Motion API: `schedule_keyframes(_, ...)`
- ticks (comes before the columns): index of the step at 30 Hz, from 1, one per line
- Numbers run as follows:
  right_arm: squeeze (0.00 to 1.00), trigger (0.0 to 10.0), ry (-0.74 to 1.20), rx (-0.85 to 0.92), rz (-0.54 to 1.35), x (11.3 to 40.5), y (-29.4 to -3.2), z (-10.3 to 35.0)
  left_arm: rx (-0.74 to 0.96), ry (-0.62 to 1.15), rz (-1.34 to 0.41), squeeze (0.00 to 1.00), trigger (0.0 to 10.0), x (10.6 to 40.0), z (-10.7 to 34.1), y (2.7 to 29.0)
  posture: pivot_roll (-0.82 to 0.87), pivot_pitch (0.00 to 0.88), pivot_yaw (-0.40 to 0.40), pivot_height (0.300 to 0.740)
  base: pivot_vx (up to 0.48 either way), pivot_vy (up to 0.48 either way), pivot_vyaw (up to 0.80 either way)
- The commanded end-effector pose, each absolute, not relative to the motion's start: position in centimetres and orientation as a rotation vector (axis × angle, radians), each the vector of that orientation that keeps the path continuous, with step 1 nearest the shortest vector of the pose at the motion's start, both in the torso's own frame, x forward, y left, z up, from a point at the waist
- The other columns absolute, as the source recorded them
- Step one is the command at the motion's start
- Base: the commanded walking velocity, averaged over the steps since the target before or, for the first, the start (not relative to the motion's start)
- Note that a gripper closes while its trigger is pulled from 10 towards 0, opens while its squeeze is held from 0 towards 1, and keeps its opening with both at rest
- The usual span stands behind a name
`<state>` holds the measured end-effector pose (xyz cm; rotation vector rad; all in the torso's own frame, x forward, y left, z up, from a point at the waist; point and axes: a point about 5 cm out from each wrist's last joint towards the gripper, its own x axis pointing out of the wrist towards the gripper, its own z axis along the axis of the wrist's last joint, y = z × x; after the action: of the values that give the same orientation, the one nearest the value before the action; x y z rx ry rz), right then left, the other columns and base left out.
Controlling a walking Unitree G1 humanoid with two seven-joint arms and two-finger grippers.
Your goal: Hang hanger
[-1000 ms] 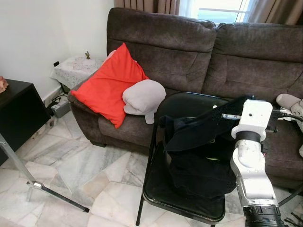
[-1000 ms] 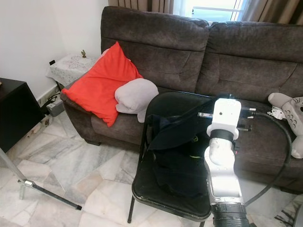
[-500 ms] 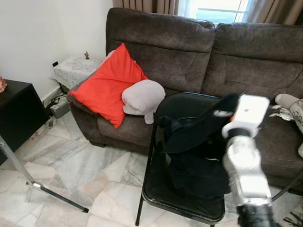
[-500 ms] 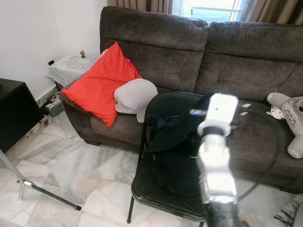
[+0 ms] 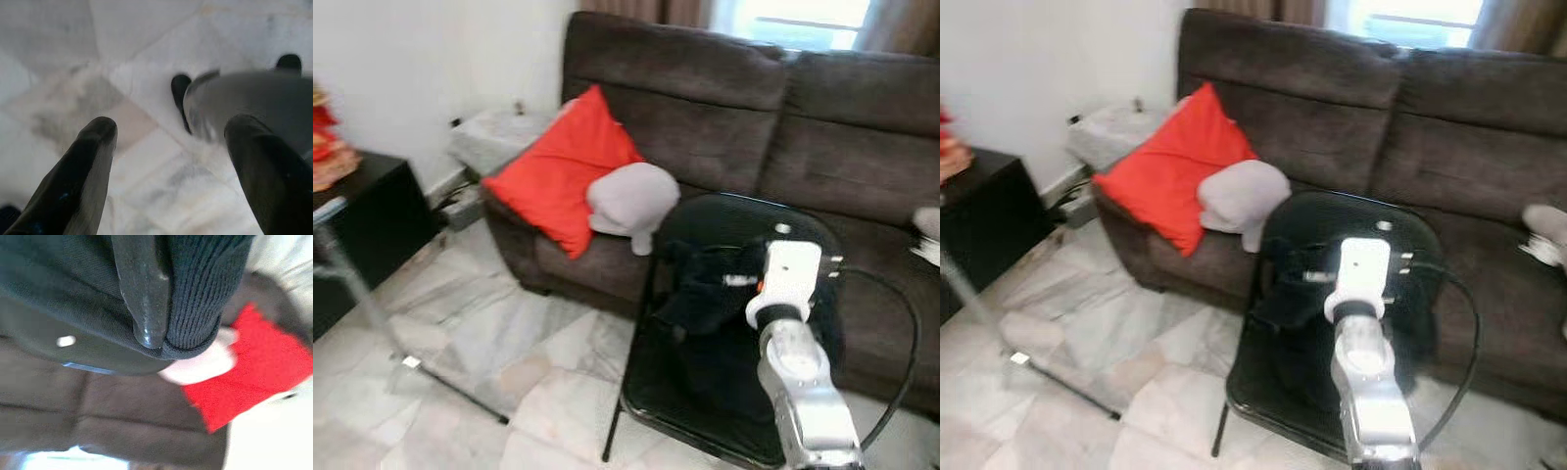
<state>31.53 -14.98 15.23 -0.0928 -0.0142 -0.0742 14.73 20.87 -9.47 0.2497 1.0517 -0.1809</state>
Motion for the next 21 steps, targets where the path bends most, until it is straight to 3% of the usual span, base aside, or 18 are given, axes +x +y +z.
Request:
schedule_keyframes(1,0.0,10.0,-0.037,-0.088,-0.081,31.2,-15.3,15.9,0.263,1.082,-0.178,0.0,10.0,14.0,-9.7,21.3,0.04,0.013,0.011,0.74,0.0,0.0,0.8)
schedule_keyframes(11,0.0,10.0,-0.046,-0.112,-0.051,30.7,-14.9,16.0,0.259,1.088,-0.169,0.0,10.0,13.8,-9.7,21.5,0.04,0.011,0.014,0.74,0.0,0.0,0.8)
schedule_keyframes(21,0.0,10.0,-0.194,-0.214,0.152,30.5,-12.5,18.0,0.263,1.087,-0.17,0.0,10.0,13.7,-9.7,21.5,0.04,0.0,0.013,0.74,0.0,0.0,0.8)
